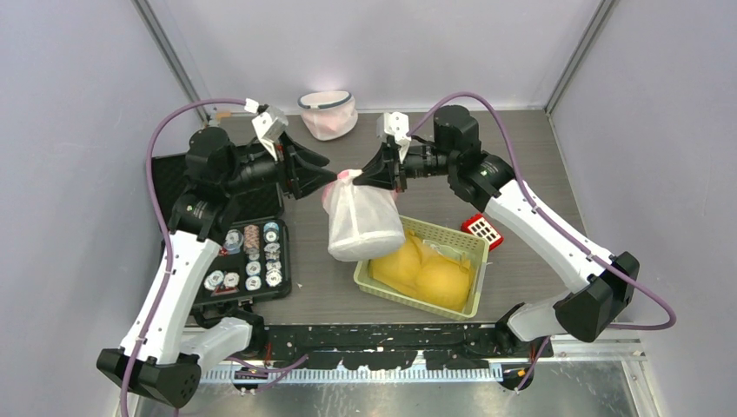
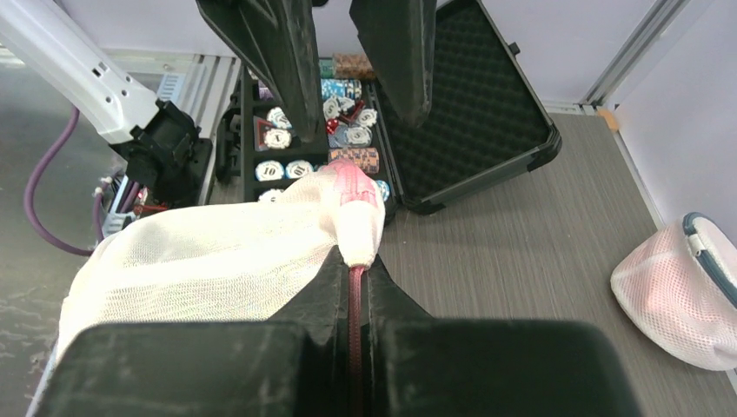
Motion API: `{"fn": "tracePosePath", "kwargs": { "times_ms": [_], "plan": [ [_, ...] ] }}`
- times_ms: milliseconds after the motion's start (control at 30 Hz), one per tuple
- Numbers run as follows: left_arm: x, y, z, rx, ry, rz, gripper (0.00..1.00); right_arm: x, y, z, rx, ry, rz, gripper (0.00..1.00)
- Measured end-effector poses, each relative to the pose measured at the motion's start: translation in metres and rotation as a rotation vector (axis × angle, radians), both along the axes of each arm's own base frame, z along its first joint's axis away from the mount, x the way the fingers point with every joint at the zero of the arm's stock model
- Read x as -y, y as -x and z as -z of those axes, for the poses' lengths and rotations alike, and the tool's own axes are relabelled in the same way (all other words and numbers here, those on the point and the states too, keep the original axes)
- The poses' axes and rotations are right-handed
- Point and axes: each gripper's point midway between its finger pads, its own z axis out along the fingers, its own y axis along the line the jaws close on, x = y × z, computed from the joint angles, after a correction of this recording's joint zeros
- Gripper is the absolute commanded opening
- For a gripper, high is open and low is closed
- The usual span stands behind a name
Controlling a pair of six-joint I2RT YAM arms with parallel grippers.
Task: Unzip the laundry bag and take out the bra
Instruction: Unzip the laundry bag at the center of the board.
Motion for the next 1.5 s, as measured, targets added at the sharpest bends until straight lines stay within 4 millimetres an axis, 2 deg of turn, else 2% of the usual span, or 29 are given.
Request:
{"fn": "tracePosePath", "kwargs": {
  "times_ms": [167, 300, 467, 533, 667, 833, 1067, 1133, 1233, 1267, 1300, 1400, 1433, 1500],
  "plan": [
    [0.004, -0.003, -0.002, -0.117, 0.039, -0.001, 0.47, 0.001, -0.001, 0.006, 0.017, 0.017, -0.002, 0.0],
    [0.008, -0.013, 0.008, -0.215, 0.039, -0.01, 0.48, 0.001, -0.001, 0.005, 0.03, 0.017, -0.001, 0.0],
    [0.013, -0.014, 0.02, -0.288, 0.024, -0.014, 0.46, 0.002, -0.001, 0.004, 0.038, 0.017, 0.001, 0.0],
    [0.014, -0.011, 0.021, -0.285, 0.02, 0.003, 0.44, 0.002, -0.001, 0.005, 0.039, 0.019, 0.0, 0.01],
    [0.014, -0.003, 0.024, -0.228, -0.004, 0.055, 0.34, 0.003, 0.0, 0.007, 0.039, 0.024, -0.006, 0.01],
    [0.016, 0.009, 0.026, -0.155, -0.035, 0.136, 0.32, 0.004, 0.005, 0.007, 0.042, 0.031, -0.023, 0.02],
    [0.019, 0.013, 0.031, -0.127, -0.053, 0.186, 0.4, 0.006, 0.01, 0.008, 0.045, 0.035, -0.045, 0.06],
    [0.021, 0.014, 0.033, -0.124, -0.059, 0.195, 0.33, 0.006, 0.011, 0.008, 0.042, 0.036, -0.05, 0.08],
    [0.023, 0.016, 0.036, -0.12, -0.069, 0.209, 0.13, 0.006, 0.013, 0.009, 0.035, 0.036, -0.055, 0.1],
    [0.024, 0.016, 0.037, -0.122, -0.071, 0.213, 0.03, 0.006, 0.013, 0.009, 0.03, 0.036, -0.055, 0.11],
    [0.024, 0.017, 0.037, -0.124, -0.072, 0.215, 0.0, 0.006, 0.013, 0.009, 0.023, 0.037, -0.052, 0.16],
    [0.025, 0.018, 0.036, -0.113, -0.076, 0.223, 0.0, 0.006, 0.014, 0.008, -0.024, 0.034, -0.044, 0.51],
    [0.025, 0.017, 0.035, -0.108, -0.074, 0.222, 0.0, 0.006, 0.016, 0.006, -0.041, 0.029, -0.046, 0.56],
    [0.026, 0.014, 0.032, -0.094, -0.061, 0.213, 0.0, 0.005, 0.018, -0.001, -0.065, 0.012, -0.048, 0.59]
  ]
}}
